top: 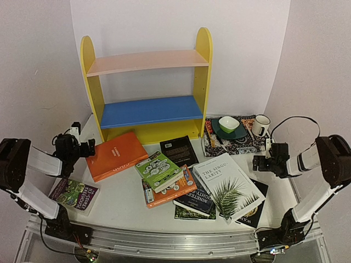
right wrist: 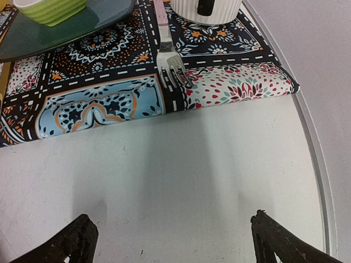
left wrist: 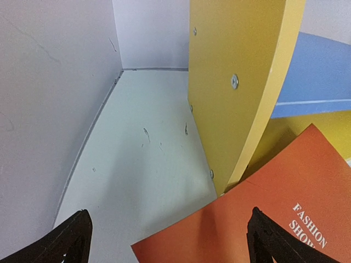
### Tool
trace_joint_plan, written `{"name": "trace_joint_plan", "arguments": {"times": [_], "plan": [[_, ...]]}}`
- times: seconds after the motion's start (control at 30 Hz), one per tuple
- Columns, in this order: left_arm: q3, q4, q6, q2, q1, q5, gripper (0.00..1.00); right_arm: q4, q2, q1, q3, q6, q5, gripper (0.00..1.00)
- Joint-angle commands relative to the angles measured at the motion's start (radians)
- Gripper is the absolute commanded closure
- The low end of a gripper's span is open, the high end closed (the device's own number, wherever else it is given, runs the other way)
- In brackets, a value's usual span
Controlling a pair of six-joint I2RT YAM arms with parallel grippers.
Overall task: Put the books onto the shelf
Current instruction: Pick up the book at the center of the board.
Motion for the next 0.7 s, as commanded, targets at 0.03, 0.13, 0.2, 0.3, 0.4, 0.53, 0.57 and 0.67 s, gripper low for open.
{"name": "trace_joint_plan", "arguments": {"times": [0.03, 0.13, 0.2, 0.3, 0.4, 0.53, 0.57, 0.67], "plan": [[-0.056, -0.012, -0.056, -0.22, 0.0, -0.092, 0.0, -0.218, -0.171, -0.004, 0.071, -0.005, -0.011, 0.02], [-0.051, -0.171, -0.162, -0.362, 0.0, -0.098, 0.0, -0.344, -0.292, -0.002, 0.105, 0.056, -0.06, 0.02], [-0.023, -0.318, -0.224, -0.451, 0.0, -0.08, 0.0, -0.455, -0.356, -0.003, 0.152, 0.129, -0.068, 0.02], [0.018, -0.511, -0.299, -0.554, 0.0, -0.06, 0.0, -0.607, -0.41, -0.003, 0.234, 0.227, -0.076, 0.02], [0.018, -0.639, -0.396, -0.65, 0.0, 0.003, 0.0, -0.741, -0.427, -0.002, 0.304, 0.315, -0.08, 0.02], [-0.041, -0.701, -0.585, -0.781, 0.001, 0.111, 0.0, -0.83, -0.41, -0.003, 0.346, 0.386, -0.183, 0.02], [-0.054, -0.702, -0.642, -0.797, 0.001, 0.132, 0.0, -0.83, -0.405, -0.003, 0.354, 0.389, -0.23, 0.02], [-0.027, -0.702, -0.685, -0.75, 0.001, 0.287, 0.0, -0.89, -0.393, -0.003, 0.375, 0.417, -0.311, 0.02]]}}
